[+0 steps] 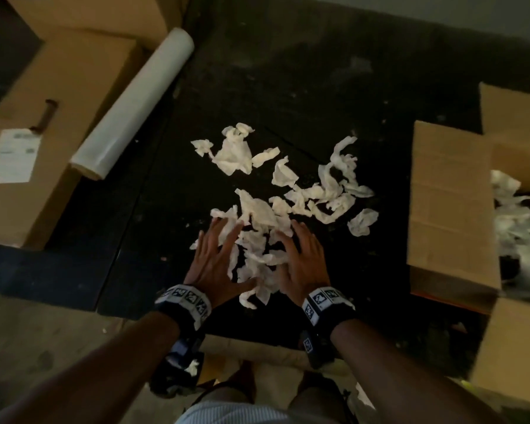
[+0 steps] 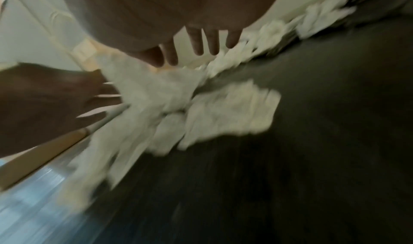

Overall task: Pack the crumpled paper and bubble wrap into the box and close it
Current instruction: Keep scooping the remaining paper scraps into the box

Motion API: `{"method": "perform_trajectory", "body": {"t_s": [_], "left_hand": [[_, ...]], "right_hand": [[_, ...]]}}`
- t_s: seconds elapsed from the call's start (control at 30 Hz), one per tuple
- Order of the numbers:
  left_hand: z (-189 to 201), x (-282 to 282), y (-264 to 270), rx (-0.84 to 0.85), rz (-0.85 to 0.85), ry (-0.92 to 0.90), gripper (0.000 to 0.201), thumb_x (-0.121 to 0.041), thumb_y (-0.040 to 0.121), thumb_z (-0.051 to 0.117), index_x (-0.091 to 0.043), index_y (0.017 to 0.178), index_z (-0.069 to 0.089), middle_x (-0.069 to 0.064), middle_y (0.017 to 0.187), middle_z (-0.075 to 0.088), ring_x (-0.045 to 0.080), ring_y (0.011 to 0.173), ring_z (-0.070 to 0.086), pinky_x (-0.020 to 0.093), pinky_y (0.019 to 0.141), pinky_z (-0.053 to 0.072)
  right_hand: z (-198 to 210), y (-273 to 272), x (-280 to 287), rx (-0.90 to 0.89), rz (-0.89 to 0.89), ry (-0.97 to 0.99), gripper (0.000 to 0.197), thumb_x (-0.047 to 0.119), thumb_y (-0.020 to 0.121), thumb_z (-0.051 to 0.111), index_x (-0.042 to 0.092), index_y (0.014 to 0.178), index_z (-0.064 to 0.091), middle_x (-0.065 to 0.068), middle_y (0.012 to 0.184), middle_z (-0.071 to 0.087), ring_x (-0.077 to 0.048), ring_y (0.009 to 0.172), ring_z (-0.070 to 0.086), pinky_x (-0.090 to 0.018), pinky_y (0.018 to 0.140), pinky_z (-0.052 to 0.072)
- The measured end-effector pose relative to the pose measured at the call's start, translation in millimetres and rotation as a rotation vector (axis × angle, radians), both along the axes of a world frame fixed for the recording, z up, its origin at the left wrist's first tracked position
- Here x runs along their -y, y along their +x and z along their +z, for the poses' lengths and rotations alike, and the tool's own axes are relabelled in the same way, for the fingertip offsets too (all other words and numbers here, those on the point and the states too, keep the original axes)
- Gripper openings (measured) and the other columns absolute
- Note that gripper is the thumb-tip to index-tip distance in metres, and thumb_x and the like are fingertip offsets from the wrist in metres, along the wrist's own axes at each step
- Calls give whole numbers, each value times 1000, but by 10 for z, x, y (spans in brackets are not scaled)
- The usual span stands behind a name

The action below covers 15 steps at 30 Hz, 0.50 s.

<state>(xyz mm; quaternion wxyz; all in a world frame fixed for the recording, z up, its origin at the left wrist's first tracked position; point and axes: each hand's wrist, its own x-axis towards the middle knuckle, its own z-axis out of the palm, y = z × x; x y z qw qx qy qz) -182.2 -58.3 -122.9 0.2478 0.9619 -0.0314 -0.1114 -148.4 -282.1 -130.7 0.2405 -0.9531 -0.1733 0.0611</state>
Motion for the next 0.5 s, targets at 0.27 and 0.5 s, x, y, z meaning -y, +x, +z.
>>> {"method": "perform_trajectory", "body": {"t_s": [0.27,0.5], "left_hand": [[2,-362,798,6,209,34,104,-87,77,44,-41,159,0,6,168,-13,36,153,-15,65,121,5],[-218,-459,1884,-103,234,128,100,-90,76,43,-51,157,-2,4,167,-22,42,152,-17,66,121,3]], "right_hand": [[-26,715,257,-50,-539,-144,81,50,84,61,36,154,24,-15,164,4,-41,149,7,-66,112,25],[-252,1223,409,-216,-727,-218,89,68,83,54,48,154,5,-9,165,-13,-38,150,-11,-65,117,9]]}}
